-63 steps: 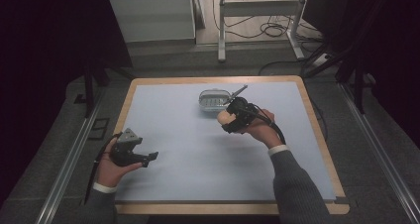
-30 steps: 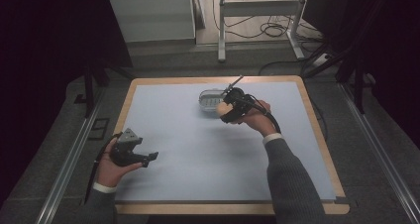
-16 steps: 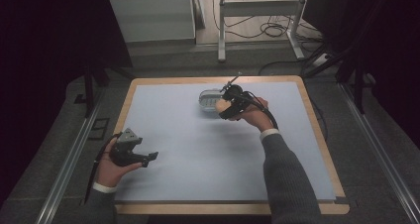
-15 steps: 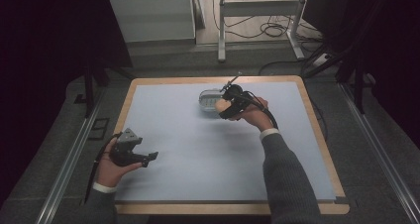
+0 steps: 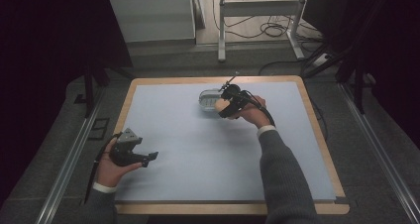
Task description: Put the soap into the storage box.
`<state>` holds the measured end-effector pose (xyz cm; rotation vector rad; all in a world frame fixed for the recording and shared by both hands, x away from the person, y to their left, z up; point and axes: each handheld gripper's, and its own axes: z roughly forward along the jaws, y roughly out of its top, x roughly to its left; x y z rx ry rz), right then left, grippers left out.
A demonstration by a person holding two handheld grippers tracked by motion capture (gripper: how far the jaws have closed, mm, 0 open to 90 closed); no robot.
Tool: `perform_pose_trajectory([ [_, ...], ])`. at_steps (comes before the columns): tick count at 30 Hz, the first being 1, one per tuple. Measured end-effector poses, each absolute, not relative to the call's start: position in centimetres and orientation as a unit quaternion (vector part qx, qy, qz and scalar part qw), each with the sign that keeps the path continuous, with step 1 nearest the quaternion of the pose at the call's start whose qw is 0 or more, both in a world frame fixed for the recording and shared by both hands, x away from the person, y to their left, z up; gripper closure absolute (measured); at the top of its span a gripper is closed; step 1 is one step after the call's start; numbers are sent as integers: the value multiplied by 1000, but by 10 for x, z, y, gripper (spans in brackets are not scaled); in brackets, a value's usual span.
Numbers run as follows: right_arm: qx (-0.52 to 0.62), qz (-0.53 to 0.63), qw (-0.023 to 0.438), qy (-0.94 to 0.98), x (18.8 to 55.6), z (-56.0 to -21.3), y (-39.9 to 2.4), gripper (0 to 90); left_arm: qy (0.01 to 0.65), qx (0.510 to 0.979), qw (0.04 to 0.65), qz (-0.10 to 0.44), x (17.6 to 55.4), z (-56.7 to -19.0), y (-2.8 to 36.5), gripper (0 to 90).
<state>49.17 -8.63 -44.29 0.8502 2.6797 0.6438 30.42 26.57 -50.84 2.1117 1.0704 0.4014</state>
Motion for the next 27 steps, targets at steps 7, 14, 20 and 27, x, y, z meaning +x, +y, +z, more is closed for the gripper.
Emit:
perform_pose_trajectory([
  [7,287,218,131,924,498,-442,-84,323,419,818,362,154,305,-510,265,128],
  [14,283,218,132,925,505,-439,-80,323,419,818,363,154,305,-510,266,128],
  [20,277,220,134,926,511,-436,-77,323,416,821,360,154,305,-510,267,128],
  [27,272,210,136,929,520,-436,-73,324,417,821,359,153,306,-510,269,128],
])
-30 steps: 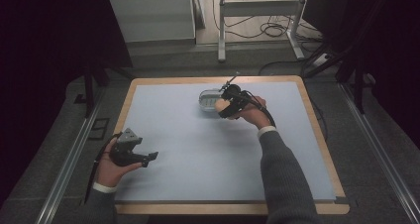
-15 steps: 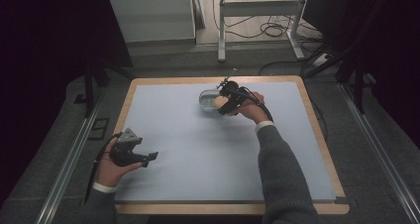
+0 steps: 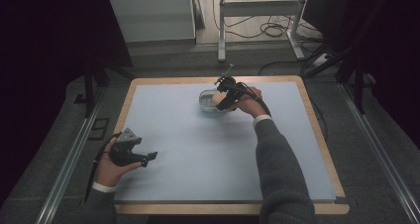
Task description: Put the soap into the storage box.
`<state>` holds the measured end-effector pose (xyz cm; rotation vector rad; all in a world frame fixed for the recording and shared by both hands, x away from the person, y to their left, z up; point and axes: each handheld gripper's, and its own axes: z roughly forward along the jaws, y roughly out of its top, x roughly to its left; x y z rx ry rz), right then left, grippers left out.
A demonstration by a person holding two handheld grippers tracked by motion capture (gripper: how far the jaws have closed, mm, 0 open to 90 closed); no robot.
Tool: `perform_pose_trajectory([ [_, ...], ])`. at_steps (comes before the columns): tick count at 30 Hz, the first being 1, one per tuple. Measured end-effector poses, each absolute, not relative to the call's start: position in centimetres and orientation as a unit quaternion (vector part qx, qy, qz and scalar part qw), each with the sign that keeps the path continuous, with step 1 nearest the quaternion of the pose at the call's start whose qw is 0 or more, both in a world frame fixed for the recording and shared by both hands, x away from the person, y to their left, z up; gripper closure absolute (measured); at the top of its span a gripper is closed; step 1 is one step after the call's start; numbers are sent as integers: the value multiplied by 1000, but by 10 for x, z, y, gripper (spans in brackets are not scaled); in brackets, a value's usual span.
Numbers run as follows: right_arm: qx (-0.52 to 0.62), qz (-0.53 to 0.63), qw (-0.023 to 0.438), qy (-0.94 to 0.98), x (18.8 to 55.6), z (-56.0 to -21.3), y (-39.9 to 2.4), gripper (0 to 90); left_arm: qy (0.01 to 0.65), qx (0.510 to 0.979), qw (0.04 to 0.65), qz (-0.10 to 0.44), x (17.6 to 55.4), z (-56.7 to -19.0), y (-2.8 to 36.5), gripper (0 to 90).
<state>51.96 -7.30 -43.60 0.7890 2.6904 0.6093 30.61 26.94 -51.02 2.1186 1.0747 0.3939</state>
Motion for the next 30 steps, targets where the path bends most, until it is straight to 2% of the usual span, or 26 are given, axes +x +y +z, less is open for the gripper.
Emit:
perform_pose_trajectory([
  [30,232,198,140,942,555,-444,-38,322,420,818,364,152,307,-511,272,130],
])
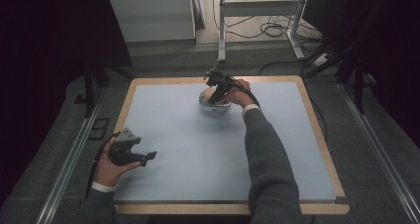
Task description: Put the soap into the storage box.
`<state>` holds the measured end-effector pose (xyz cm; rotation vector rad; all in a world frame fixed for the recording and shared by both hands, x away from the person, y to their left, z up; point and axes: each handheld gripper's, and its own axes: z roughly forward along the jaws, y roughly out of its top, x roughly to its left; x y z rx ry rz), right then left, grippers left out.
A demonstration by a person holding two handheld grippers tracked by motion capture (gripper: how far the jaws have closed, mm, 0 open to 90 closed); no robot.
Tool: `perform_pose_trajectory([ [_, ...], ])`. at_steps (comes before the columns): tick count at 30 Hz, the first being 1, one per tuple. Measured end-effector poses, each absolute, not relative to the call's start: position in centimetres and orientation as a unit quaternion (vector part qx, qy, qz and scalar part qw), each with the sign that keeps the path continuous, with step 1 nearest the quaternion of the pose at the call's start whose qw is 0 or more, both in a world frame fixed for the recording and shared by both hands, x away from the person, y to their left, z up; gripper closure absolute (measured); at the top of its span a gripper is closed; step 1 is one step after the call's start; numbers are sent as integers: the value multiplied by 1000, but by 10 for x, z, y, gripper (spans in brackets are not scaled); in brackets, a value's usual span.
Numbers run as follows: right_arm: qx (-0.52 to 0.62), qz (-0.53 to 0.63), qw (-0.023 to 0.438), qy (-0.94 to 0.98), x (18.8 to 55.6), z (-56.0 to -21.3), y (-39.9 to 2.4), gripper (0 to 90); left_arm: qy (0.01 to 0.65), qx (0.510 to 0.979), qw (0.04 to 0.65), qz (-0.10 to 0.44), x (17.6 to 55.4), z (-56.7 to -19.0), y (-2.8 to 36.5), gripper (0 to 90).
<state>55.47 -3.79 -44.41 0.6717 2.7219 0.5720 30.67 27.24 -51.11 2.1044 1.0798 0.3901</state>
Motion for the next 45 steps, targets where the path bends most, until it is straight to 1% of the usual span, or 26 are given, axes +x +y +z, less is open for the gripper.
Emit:
perform_pose_trajectory([
  [12,226,191,135,946,558,-454,-37,313,417,820,361,151,307,-513,269,130],
  [15,236,212,144,937,556,-451,-38,304,417,821,360,150,307,-513,269,130],
  [23,255,232,150,927,549,-444,-47,280,414,823,359,151,307,-513,267,130],
  [28,274,260,159,912,539,-440,-58,269,412,824,358,151,307,-513,266,130],
  [34,292,286,157,899,523,-438,-75,248,411,826,355,152,307,-513,264,129],
  [45,305,323,161,881,482,-448,-118,211,411,825,355,157,306,-511,262,129],
])
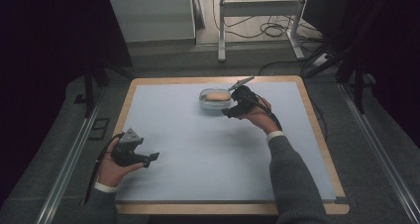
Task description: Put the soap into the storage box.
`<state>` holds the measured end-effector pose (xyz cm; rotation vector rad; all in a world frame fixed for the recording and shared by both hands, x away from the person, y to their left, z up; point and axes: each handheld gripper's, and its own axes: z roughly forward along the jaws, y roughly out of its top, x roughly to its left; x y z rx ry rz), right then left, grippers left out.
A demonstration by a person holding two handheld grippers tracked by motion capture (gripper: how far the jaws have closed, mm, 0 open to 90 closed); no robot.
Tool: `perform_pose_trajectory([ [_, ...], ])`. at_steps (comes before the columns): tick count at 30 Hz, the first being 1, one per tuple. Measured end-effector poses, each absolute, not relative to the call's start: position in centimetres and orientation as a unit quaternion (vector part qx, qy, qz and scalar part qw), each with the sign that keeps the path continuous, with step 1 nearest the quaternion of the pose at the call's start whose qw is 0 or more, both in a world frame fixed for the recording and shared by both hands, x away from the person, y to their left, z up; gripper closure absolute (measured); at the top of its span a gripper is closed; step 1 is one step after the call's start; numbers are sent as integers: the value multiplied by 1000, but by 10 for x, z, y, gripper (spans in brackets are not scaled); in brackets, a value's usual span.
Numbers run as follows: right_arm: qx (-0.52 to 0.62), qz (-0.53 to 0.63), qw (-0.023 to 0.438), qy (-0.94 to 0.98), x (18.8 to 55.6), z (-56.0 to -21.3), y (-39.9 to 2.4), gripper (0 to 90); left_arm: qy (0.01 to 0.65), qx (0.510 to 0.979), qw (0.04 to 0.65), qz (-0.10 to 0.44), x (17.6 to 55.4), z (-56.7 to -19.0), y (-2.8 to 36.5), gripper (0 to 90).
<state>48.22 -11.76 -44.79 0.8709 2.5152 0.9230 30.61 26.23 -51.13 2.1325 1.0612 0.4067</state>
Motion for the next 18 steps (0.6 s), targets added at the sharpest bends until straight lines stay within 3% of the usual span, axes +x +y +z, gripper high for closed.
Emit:
perform_pose_trajectory([
  [18,352,332,198,853,400,-479,-175,210,414,824,351,162,305,-511,262,129],
])
